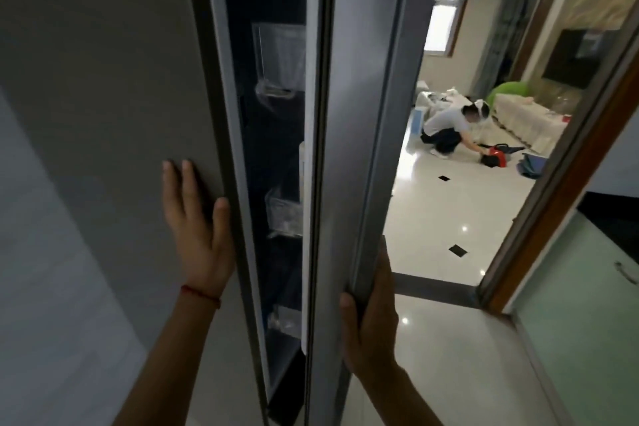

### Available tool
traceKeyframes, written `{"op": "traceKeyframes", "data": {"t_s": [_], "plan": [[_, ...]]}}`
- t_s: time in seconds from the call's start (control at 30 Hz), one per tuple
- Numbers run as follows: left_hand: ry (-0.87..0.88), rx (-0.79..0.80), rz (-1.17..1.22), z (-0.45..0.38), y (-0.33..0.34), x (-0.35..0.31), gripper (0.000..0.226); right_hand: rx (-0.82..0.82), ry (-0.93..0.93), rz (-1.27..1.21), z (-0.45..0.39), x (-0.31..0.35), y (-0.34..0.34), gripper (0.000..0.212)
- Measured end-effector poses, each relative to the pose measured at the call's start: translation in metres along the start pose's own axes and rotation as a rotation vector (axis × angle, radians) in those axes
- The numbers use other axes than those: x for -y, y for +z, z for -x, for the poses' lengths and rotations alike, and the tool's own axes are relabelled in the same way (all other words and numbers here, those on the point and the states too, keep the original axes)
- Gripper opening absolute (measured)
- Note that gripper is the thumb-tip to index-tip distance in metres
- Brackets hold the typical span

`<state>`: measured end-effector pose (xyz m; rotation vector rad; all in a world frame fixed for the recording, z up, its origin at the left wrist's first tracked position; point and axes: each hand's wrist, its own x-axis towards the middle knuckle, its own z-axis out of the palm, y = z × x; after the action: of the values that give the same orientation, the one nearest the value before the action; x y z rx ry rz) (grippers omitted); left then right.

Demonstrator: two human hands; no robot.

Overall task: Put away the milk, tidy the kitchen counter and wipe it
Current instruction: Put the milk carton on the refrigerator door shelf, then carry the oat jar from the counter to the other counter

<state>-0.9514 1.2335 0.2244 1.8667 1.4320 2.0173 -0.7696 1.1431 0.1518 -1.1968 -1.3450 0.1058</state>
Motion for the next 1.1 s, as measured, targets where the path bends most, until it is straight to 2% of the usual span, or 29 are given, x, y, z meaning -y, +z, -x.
{"op": "traceKeyframes", "data": {"t_s": [0.2, 0.33, 0.5, 0.63, 0.8, 0.87, 0.97, 1.1], "plan": [[-0.010, 0.024, 0.084, -0.001, -0.005, 0.004, 0.053, 0.209, -0.142, 0.120, -0.004, 0.015, 0.057, 0.068], [-0.016, 0.068, 0.116, -0.001, -0.012, 0.008, 0.050, 0.208, -0.131, 0.128, -0.002, 0.022, 0.078, 0.067], [-0.033, 0.103, 0.101, -0.001, -0.019, 0.008, 0.049, 0.308, -0.083, 0.096, -0.005, 0.014, 0.061, 0.067], [-0.089, 0.072, 0.136, 0.007, -0.026, -0.012, 0.051, 0.318, -0.016, 0.114, 0.002, 0.000, 0.029, 0.053], [0.254, 0.026, 0.107, 0.043, -0.025, -0.056, 0.042, 0.211, 0.161, 0.236, 0.030, -0.019, -0.036, 0.044], [0.324, 0.134, 0.143, 0.064, -0.016, -0.075, 0.039, 0.164, 0.217, 0.314, 0.049, -0.027, -0.073, 0.043], [0.377, 0.453, 0.200, 0.106, 0.010, -0.099, 0.045, 0.101, 0.392, 0.470, 0.091, -0.041, -0.133, 0.047], [0.256, 0.945, 0.240, 0.183, 0.055, -0.113, 0.070, 0.051, 0.688, 0.647, 0.165, -0.055, -0.220, 0.048]]}}
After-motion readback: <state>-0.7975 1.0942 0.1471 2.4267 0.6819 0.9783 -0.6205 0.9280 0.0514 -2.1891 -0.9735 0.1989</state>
